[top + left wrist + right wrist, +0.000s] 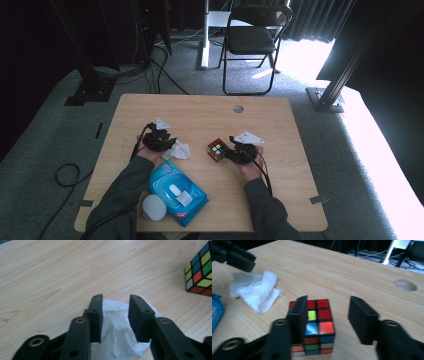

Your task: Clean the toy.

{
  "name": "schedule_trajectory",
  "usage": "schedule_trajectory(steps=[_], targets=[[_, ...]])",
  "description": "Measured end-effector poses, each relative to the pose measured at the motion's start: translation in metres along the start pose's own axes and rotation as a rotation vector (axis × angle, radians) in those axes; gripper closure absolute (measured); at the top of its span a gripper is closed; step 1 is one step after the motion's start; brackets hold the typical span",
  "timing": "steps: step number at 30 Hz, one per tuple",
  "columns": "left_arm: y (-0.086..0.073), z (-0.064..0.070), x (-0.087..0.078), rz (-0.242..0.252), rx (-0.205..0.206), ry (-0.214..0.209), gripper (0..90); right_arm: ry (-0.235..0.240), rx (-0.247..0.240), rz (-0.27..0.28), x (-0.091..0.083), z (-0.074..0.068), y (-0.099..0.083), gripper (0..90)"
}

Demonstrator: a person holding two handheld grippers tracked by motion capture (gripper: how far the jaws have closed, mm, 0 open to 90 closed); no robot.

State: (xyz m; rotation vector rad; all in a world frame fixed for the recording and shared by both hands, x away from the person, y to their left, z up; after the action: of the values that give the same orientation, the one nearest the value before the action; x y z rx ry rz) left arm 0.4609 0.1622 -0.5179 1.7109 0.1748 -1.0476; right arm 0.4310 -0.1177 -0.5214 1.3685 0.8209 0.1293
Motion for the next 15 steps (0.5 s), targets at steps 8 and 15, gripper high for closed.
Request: schedule_trajectory(steps=[8,15], targets=[[-0.002,-0.007,-0.006,0.016,-0.012,0.029,87.0,-0.091,0.041,-0.046,-0.002,0.017,-0.007,89.2],[-0.005,-0.015,-0.012,0.029,-0.025,0.049,90.0,-0.120,0.042,-0.065,-0.003,0.023,-0.011,90.0]])
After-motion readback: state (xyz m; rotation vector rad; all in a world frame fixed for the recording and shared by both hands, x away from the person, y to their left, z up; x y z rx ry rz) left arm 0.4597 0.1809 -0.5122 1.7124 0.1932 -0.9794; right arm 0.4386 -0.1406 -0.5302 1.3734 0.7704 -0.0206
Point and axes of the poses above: each handheld gripper's, and its own axes: x roughly forward along the jaws, y roughly out of its top, z roughly to its right, the point moved 5 cm from there along x, roughly forward along the jaws
